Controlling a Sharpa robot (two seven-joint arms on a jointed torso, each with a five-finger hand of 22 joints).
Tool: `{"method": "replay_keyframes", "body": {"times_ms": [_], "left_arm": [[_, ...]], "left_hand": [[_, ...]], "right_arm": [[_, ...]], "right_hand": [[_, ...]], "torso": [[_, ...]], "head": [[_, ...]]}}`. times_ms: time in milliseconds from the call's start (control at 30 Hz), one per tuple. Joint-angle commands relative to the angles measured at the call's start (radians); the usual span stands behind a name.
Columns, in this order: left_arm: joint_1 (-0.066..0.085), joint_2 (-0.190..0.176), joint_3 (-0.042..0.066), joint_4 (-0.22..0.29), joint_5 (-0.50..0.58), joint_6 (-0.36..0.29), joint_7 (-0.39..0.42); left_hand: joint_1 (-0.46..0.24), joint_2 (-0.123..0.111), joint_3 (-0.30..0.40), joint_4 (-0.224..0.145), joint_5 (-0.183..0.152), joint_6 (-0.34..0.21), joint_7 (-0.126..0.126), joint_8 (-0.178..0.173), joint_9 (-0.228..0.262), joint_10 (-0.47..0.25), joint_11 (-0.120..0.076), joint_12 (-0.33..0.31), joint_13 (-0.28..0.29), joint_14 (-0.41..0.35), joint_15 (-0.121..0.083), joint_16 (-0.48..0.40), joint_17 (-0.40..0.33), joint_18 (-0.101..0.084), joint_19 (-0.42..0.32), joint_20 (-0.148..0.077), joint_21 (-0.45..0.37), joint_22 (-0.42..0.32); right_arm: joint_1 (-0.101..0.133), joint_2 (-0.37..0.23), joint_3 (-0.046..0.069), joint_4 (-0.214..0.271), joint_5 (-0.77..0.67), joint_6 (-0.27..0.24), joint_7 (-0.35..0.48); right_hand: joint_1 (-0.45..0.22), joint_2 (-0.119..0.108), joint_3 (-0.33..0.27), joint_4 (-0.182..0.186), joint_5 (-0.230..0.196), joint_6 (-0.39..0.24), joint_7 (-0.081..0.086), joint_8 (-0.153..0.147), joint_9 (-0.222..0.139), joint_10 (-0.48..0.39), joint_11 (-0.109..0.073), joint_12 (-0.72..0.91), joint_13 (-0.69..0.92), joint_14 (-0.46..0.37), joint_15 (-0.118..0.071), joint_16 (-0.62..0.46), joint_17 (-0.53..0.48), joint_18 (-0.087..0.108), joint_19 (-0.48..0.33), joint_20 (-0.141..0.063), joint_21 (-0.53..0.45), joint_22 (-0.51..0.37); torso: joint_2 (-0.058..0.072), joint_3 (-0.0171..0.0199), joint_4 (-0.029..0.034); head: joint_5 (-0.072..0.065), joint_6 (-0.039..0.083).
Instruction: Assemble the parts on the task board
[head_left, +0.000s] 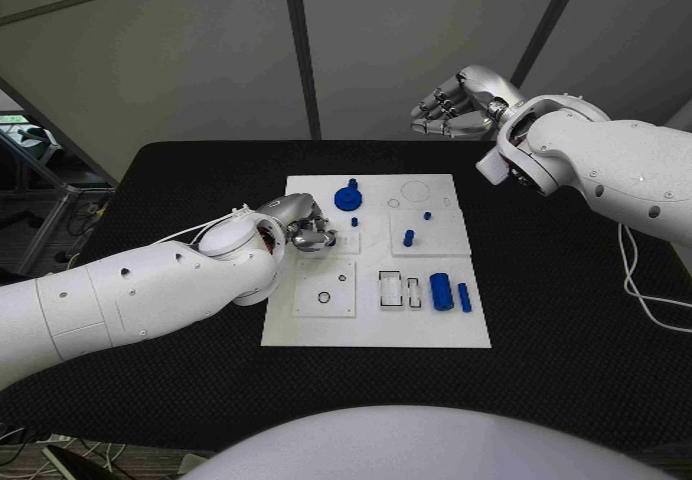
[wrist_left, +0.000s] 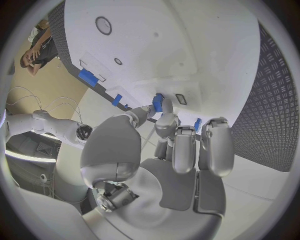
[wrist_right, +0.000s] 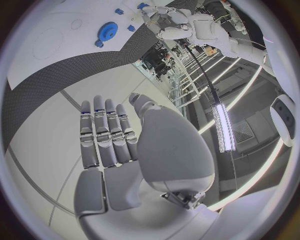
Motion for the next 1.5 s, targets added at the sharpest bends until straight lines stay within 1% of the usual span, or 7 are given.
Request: {"method": "replay_keyframes", "body": {"times_ms": [33,700,733,800,867,1200,1500], "left_arm": [[-0.003,0.003,-0.003,-0.004,0.014,0.038,-0.012],[0.000,0.025,0.002,-0.033,0.090,0.070,-0.022],[0.001,0.024,0.003,-0.033,0.097,0.073,-0.022],[0.001,0.023,0.003,-0.033,0.109,0.079,-0.020],[0.002,0.022,0.004,-0.032,0.114,0.081,-0.018],[0.003,0.019,0.004,-0.030,0.121,0.082,-0.011],[0.004,0.018,0.004,-0.031,0.121,0.077,-0.009]], "left_hand": [[-0.015,0.001,0.126,-0.122,0.005,0.005,-0.001,0.003,0.002,0.007,0.001,0.003,0.002,0.086,-0.008,0.006,0.194,-0.023,0.012,-0.004,0.006,0.135],[-0.009,0.000,0.132,-0.127,0.013,0.009,-0.007,0.009,0.008,0.013,-0.005,0.012,0.012,0.087,-0.012,0.006,0.194,-0.026,0.018,-0.008,0.015,0.144],[-0.010,-0.002,0.132,-0.128,0.019,0.011,-0.007,0.011,0.009,0.015,-0.005,0.014,0.014,0.087,-0.012,0.006,0.194,-0.026,0.019,-0.008,0.017,0.145],[-0.019,-0.009,0.121,-0.125,0.080,0.021,-0.011,0.017,0.015,0.023,-0.008,0.021,0.021,0.087,-0.013,0.006,0.194,-0.028,0.022,-0.010,0.022,0.151],[-0.023,-0.011,0.112,-0.123,0.098,0.024,-0.013,0.020,0.018,0.027,-0.008,0.026,0.026,0.087,-0.014,0.006,0.194,-0.029,0.025,-0.011,0.027,0.155],[-0.037,-0.022,0.090,-0.117,0.106,0.028,-0.016,0.022,0.022,0.031,-0.010,0.029,0.029,0.087,-0.015,0.006,0.194,-0.030,0.027,-0.012,0.030,0.158],[-0.067,-0.032,0.042,-0.093,0.106,0.036,-0.023,0.019,0.022,0.032,-0.014,0.032,0.033,0.087,-0.018,0.006,0.194,-0.031,0.028,-0.014,0.032,0.162]], "right_arm": [[0.002,0.002,0.001,0.000,-0.002,0.003,0.008],[0.002,0.001,0.001,0.002,-0.002,0.002,0.007],[0.002,0.001,0.001,0.002,-0.002,0.002,0.007],[0.002,0.001,0.001,0.001,-0.002,0.003,0.006],[0.002,0.001,0.001,0.001,-0.002,0.003,0.006],[0.002,0.001,0.001,0.001,-0.002,0.003,0.006],[0.002,0.001,0.001,0.000,-0.002,0.003,0.007]], "right_hand": [[-0.009,-0.001,0.004,-0.002,0.004,0.006,0.003,-0.005,0.001,-0.001,-0.001,0.003,0.001,-0.007,0.001,0.001,-0.001,0.007,0.006,-0.001,-0.005,0.001],[-0.009,-0.001,0.004,-0.002,0.004,0.006,0.003,-0.005,0.001,-0.001,-0.001,0.003,0.001,-0.007,0.001,0.001,-0.001,0.007,0.006,-0.001,-0.005,0.001],[-0.009,-0.001,0.004,-0.002,0.004,0.006,0.003,-0.005,0.001,-0.001,-0.001,0.003,0.001,-0.007,0.001,0.001,-0.001,0.007,0.006,-0.001,-0.005,0.001],[-0.009,-0.001,0.004,-0.002,0.004,0.006,0.003,-0.005,0.001,-0.001,-0.001,0.003,0.001,-0.007,0.001,0.001,-0.001,0.007,0.006,-0.001,-0.005,0.001],[-0.009,-0.001,0.004,-0.002,0.004,0.006,0.003,-0.005,0.001,-0.001,-0.001,0.003,0.001,-0.007,0.001,0.001,-0.001,0.007,0.006,-0.001,-0.006,0.001],[-0.010,-0.002,0.005,-0.004,0.005,0.006,0.003,-0.005,0.001,-0.001,0.000,0.003,0.001,-0.008,0.001,0.001,-0.002,0.007,0.006,-0.001,-0.007,0.001],[-0.010,-0.002,0.005,-0.004,0.005,0.006,0.003,-0.005,0.001,-0.001,0.000,0.003,0.001,-0.008,0.001,0.001,-0.002,0.007,0.006,-0.001,-0.007,0.001]], "torso": [[0.000,0.0003,-0.0008],[-0.001,0.0000,-0.0006],[0.000,0.0000,0.0003],[0.000,0.0002,0.0013],[0.000,0.0000,0.0019],[0.000,-0.0008,0.0007],[0.000,-0.0002,0.0010]], "head": [[-0.001,0.000],[-0.004,0.000],[-0.005,0.000],[-0.006,0.000],[-0.006,0.000],[-0.006,0.000],[-0.006,0.000]]}}
